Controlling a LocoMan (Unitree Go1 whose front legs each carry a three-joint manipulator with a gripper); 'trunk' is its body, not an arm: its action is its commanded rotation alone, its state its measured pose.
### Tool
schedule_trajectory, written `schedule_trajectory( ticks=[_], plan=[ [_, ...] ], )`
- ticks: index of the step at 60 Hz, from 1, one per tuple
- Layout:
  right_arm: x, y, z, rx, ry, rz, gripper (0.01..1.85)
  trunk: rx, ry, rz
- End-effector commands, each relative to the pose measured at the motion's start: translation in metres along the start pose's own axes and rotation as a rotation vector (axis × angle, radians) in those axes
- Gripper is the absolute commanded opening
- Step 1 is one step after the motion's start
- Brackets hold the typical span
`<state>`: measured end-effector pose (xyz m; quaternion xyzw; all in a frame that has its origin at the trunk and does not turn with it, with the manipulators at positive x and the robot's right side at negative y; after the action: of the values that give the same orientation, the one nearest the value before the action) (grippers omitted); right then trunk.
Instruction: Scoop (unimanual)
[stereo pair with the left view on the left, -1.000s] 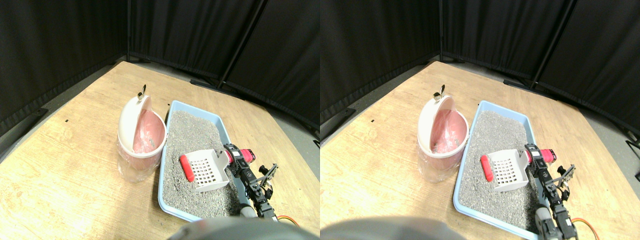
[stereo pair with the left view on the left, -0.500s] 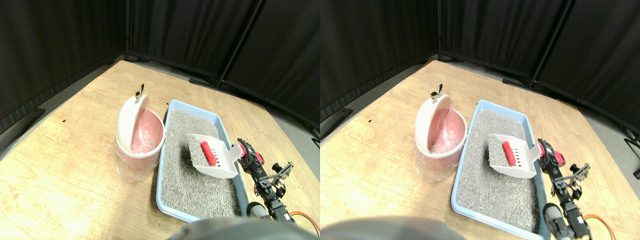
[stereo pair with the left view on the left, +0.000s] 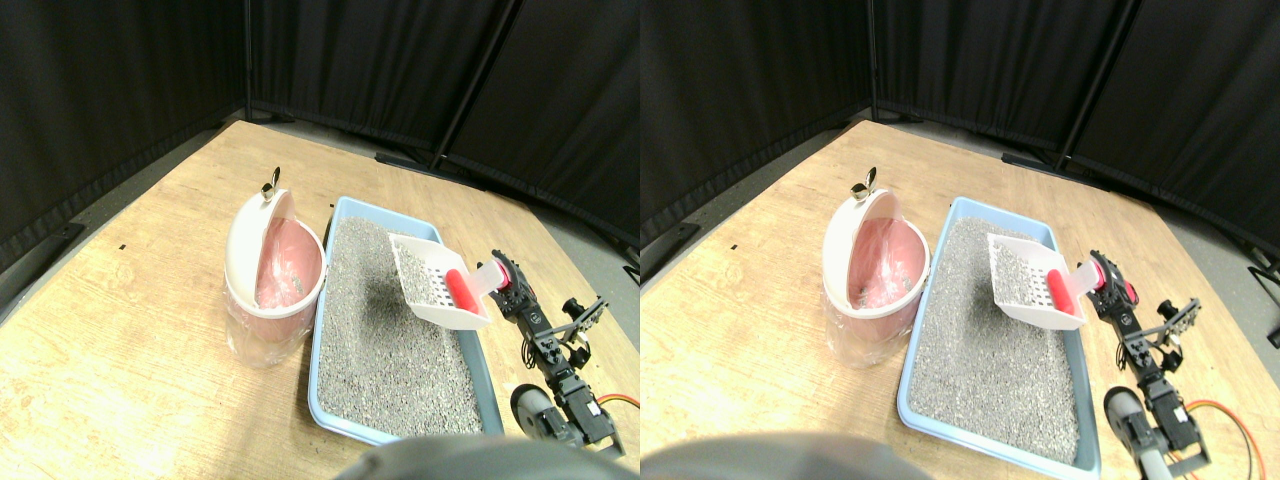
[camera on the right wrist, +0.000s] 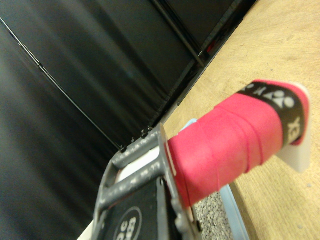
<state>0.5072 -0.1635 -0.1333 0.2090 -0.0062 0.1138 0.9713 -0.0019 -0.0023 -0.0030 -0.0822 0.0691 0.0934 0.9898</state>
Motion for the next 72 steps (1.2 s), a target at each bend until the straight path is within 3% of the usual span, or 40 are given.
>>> schedule_trajectory(
  ticks=[1,27,43,51,55,58,72],
  plan=[
    [0.004,0.011,0.013,0.05,-0.039,0.018,0.05,-0.01,0.003,0.008],
    [0.012,0.017,0.003,0.348,0.035,-0.013,0.05,-0.03,-0.003,0.031],
    [0.016,0.027,0.0,0.479,0.054,0.019,0.05,-0.04,-0.003,0.04],
    [0.019,0.029,-0.003,0.674,0.074,-0.015,0.05,-0.04,-0.003,0.044],
    [0.019,0.03,-0.003,0.7,0.079,-0.008,0.05,-0.041,-0.002,0.045],
    [0.02,0.031,-0.004,0.818,0.084,-0.029,0.05,-0.041,-0.002,0.045],
    [0.021,0.034,-0.005,0.812,0.089,-0.018,0.05,-0.043,0.0,0.048]
  ],
)
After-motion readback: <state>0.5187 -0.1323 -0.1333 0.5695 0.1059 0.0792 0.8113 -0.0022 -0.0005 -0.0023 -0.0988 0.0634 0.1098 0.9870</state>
